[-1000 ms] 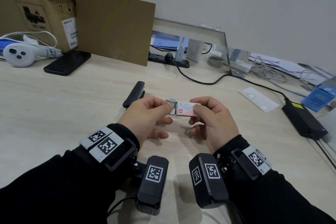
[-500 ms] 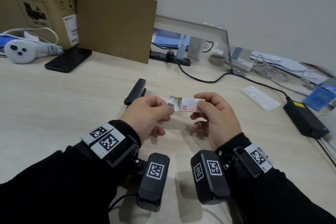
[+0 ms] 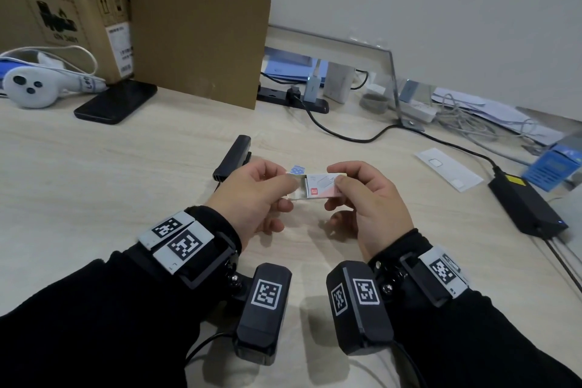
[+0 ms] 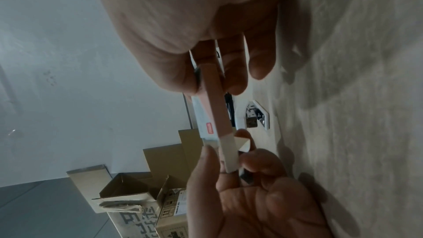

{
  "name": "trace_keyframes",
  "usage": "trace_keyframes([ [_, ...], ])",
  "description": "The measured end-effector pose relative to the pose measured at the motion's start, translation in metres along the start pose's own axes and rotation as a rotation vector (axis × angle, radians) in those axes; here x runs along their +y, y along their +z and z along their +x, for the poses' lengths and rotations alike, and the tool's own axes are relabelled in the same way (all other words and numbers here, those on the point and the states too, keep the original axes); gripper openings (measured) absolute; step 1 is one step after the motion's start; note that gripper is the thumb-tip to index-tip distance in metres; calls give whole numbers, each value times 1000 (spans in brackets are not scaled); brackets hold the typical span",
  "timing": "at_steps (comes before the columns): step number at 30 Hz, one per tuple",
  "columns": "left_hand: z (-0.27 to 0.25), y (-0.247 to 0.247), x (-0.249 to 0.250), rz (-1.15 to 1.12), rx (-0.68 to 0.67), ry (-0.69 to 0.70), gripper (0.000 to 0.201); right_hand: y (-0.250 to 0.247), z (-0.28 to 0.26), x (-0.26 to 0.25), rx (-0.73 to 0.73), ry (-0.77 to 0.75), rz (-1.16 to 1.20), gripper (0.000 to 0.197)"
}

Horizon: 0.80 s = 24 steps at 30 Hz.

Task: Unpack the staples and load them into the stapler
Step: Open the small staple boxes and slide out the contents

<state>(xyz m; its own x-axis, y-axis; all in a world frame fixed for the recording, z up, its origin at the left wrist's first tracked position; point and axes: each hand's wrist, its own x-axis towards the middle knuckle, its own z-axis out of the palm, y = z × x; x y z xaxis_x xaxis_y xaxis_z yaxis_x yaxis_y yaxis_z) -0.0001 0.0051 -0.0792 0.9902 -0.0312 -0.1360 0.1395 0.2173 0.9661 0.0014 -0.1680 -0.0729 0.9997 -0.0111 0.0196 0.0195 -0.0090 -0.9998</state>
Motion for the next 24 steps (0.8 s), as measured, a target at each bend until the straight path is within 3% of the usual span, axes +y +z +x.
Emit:
trace_keyframes([
  [10, 6, -4, -8, 30, 10, 40, 24, 1, -1, -1, 16, -25, 4, 19],
  [18, 6, -4, -7, 48, 16, 38, 17, -1, -2, -3, 22, -77, 27, 19],
  [24, 7, -3, -8, 52, 27, 43, 23, 0, -3, -2, -19, -85, 53, 19],
])
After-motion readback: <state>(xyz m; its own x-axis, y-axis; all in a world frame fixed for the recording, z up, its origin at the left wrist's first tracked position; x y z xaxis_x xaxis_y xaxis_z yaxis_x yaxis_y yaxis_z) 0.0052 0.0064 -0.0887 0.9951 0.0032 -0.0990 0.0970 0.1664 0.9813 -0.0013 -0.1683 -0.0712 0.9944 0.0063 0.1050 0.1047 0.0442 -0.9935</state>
